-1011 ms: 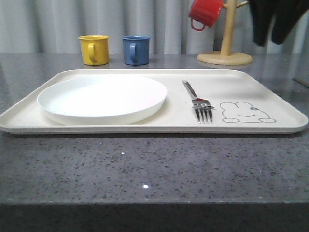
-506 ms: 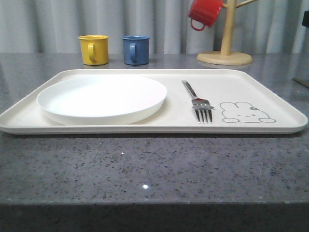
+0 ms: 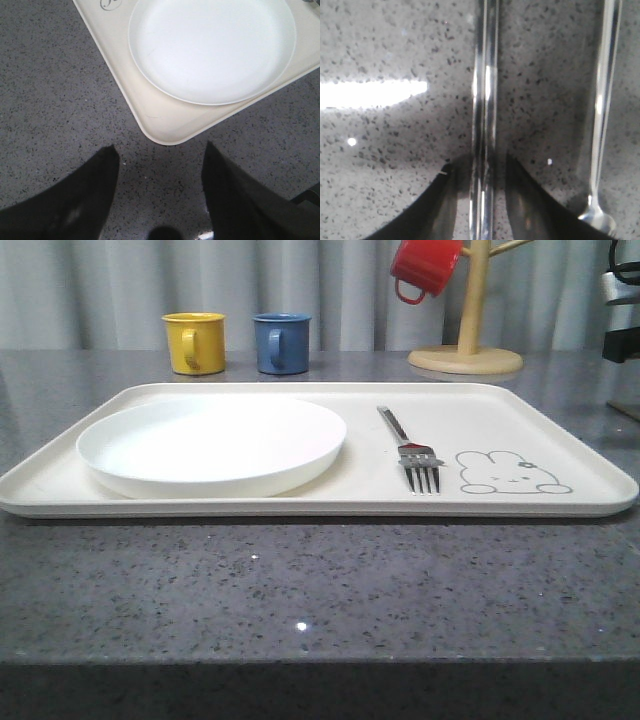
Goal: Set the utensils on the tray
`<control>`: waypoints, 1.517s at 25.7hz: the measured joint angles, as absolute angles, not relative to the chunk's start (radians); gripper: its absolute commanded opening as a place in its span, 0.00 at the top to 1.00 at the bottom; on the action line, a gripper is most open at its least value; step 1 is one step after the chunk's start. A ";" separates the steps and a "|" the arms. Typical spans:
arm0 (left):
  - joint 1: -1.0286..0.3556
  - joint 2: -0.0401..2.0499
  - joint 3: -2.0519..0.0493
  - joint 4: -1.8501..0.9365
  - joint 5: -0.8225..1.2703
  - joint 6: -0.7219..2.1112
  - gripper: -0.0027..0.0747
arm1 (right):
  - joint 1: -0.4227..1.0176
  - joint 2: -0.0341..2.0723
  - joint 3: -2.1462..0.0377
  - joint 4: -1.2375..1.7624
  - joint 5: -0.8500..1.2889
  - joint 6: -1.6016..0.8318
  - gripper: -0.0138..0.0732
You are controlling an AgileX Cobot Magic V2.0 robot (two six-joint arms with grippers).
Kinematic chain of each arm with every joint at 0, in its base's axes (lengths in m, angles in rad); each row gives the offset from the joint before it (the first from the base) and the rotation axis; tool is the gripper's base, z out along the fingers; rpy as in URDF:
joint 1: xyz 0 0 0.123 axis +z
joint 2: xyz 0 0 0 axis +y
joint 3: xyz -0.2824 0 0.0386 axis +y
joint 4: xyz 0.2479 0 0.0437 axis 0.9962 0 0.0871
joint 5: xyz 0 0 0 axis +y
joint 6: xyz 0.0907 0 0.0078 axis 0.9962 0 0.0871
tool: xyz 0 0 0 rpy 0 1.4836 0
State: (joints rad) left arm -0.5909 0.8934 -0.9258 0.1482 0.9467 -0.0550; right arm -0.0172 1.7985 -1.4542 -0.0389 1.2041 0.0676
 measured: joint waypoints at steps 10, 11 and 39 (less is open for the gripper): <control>-0.591 0.893 -0.926 0.148 0.946 -0.055 0.49 | -0.017 1.807 -1.454 -0.039 1.190 0.066 0.75; -0.591 0.893 -0.926 0.148 0.944 -0.055 0.49 | -0.017 1.807 -1.454 -0.041 1.190 0.066 0.78; -0.591 0.893 -0.926 0.148 0.930 -0.055 0.49 | 0.322 1.787 -1.491 0.178 1.141 0.277 0.82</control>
